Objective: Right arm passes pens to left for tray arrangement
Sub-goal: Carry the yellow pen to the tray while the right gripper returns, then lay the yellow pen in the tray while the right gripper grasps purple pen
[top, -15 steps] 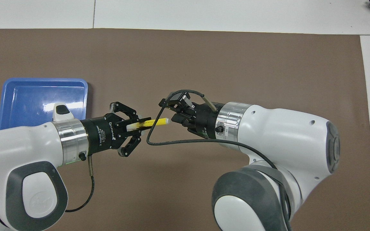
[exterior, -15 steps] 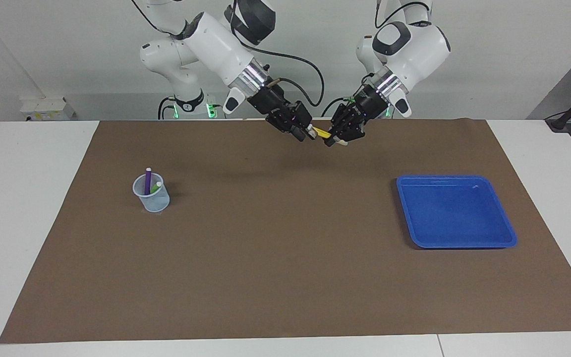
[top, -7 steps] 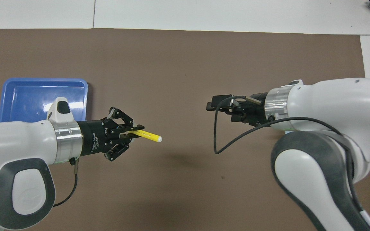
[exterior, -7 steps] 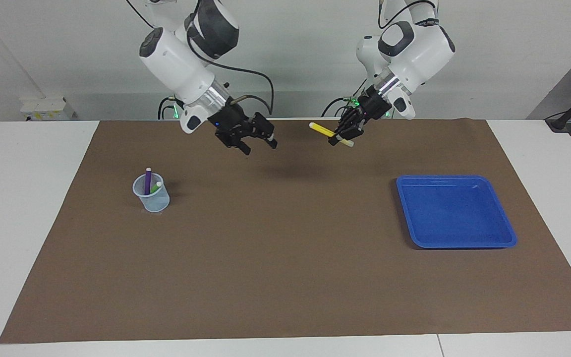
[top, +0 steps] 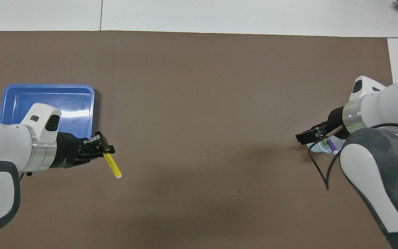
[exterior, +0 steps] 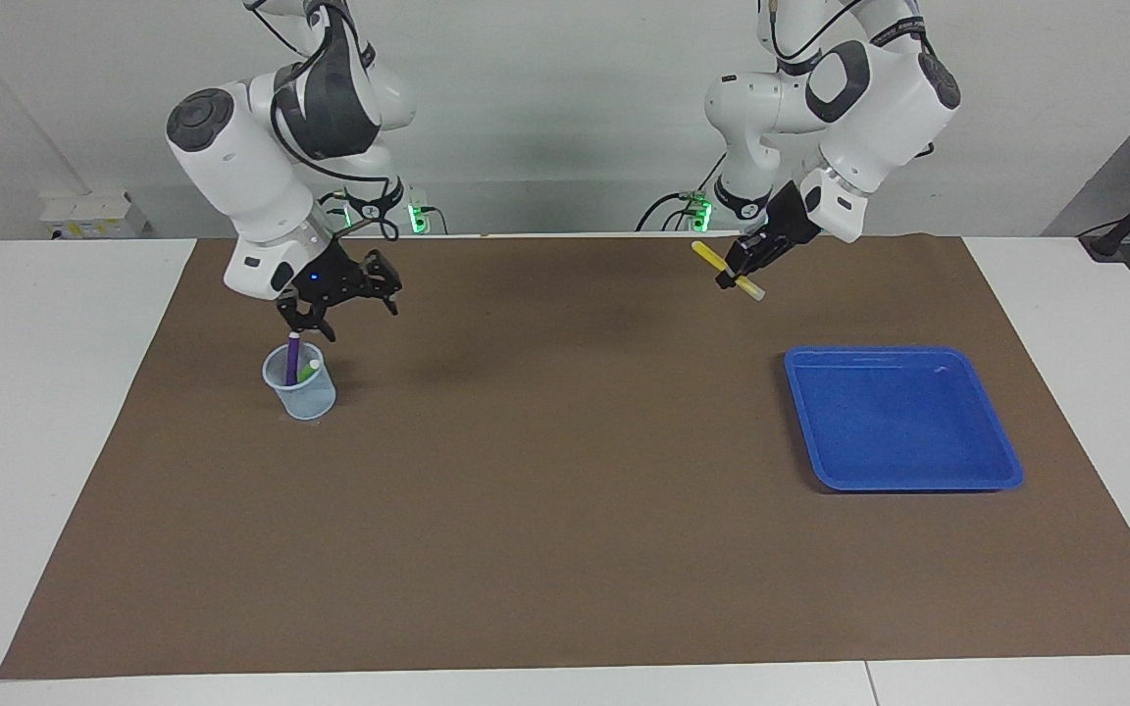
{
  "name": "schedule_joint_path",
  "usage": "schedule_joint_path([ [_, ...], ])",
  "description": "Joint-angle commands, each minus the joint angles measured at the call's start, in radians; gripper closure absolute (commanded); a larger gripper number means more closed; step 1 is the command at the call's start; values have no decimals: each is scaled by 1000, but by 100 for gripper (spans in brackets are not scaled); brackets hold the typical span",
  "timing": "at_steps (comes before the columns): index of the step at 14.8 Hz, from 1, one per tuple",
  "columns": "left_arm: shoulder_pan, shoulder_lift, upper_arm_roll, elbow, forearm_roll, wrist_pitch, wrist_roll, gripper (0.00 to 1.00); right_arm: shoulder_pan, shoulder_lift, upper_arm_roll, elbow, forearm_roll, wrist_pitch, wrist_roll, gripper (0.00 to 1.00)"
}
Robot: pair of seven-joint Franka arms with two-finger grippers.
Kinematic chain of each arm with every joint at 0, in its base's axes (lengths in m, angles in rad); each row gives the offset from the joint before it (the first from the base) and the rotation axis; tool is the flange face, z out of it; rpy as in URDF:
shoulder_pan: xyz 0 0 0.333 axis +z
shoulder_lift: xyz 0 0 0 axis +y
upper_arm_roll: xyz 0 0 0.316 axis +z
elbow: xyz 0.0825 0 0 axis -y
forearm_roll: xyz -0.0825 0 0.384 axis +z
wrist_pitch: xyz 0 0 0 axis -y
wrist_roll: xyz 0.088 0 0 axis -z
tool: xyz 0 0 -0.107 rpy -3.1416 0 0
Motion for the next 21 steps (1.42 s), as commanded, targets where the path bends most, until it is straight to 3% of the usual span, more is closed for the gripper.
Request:
schedule_joint_path([
  [1,54,-3,-4,6,129,-45,236,100,-65,-59,16,-63,-137,-15,-204,1],
  [3,93,27,-4,6,198,-36,375,100,-105,-66,16,-95,-170,-13,-207,16],
  [5,129,66,-4,8,252,-11,485,100,-119,-74,14,-120,-185,10,-190,38],
  [8,163,136,-4,8,303,62,563,100,-157,-68,19,-141,-196,12,33,59],
  [14,210,270,-4,57,335,188,605,100,-142,-24,20,-141,-195,-5,470,60],
  [21,230,369,-4,57,357,318,606,100,-140,21,20,-141,-193,47,515,60],
])
